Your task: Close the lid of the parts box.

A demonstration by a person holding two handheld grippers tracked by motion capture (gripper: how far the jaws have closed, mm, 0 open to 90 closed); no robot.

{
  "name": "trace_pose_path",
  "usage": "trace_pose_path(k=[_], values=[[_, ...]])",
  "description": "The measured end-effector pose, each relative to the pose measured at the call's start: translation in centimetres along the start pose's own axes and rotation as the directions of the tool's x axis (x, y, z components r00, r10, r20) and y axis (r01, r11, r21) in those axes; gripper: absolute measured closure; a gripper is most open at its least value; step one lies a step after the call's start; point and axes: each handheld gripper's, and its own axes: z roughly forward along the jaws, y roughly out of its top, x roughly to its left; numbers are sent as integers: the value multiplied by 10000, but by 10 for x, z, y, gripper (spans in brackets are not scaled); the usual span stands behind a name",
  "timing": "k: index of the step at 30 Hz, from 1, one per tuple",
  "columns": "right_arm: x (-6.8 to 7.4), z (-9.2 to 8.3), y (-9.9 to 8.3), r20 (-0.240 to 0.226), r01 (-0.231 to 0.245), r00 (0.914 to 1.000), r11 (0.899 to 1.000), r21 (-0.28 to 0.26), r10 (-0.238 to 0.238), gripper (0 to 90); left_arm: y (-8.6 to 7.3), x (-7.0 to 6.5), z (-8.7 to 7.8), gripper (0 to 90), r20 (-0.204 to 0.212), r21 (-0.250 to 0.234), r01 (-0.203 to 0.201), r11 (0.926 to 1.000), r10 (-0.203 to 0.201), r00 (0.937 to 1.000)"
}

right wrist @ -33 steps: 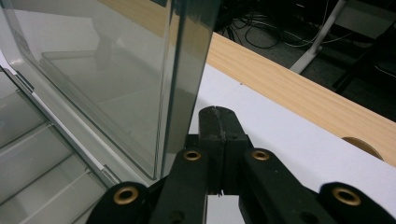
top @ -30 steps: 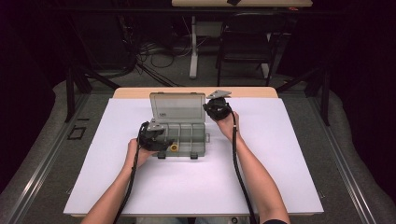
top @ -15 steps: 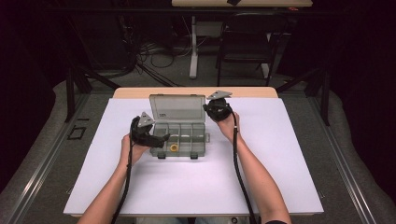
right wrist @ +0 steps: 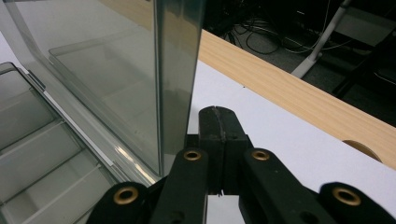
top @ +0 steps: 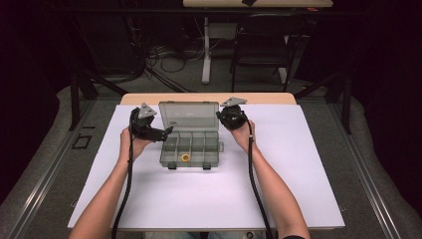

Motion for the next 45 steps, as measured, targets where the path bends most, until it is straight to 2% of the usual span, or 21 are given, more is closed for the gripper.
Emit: trace_pose_path(k=[5,9,11,13,16,18,21,30,35,39,41,45], values=[[1,0,0,-2,-18,10000,10000,10,18,900,12,6,-1,34,-112,-36,-56,10000,55,9999],[1,0,0,-5,-27,10000,10000,-16,27,900,18,10,0,96,-110,-26,-218,9998,218,9997],[1,0,0,-11,-1,10000,10000,-17,1,900,21,11,0,158,-112,-40,-246,9997,246,9996],[1,0,0,-4,-19,10000,10000,-6,19,900,23,12,1,180,-119,-50,-297,9995,296,9995],[1,0,0,0,-16,10000,10000,-8,16,900,26,13,0,283,-64,-208,-346,9992,345,9994],[1,0,-1,-7,-20,10000,10000,-25,20,900,28,13,-1,396,-92,-290,-567,9980,565,9984],[1,0,-1,-3,-24,10000,10000,10,24,900,30,13,-2,484,-153,-371,-688,9969,682,9976],[1,0,-1,13,26,10000,10000,7,-26,900,33,14,-2,647,-528,-409,-1156,9925,1134,9921],[1,0,0,116,66,9999,10000,25,-67,900,32,15,-2,706,-680,-410,-1392,9894,1362,9883],[-2,-2,-1,266,-9,9996,10000,56,7,839,32,15,-2,731,-659,-440,-1462,9883,1432,9875],[-7,-4,-2,332,-181,9993,9998,93,177,751,31,16,-3,733,-618,-463,-1441,9885,1411,9881],[-13,-9,-3,409,-172,9990,9991,380,156,609,30,16,-4,739,-582,-506,-1512,9872,1483,9872]])
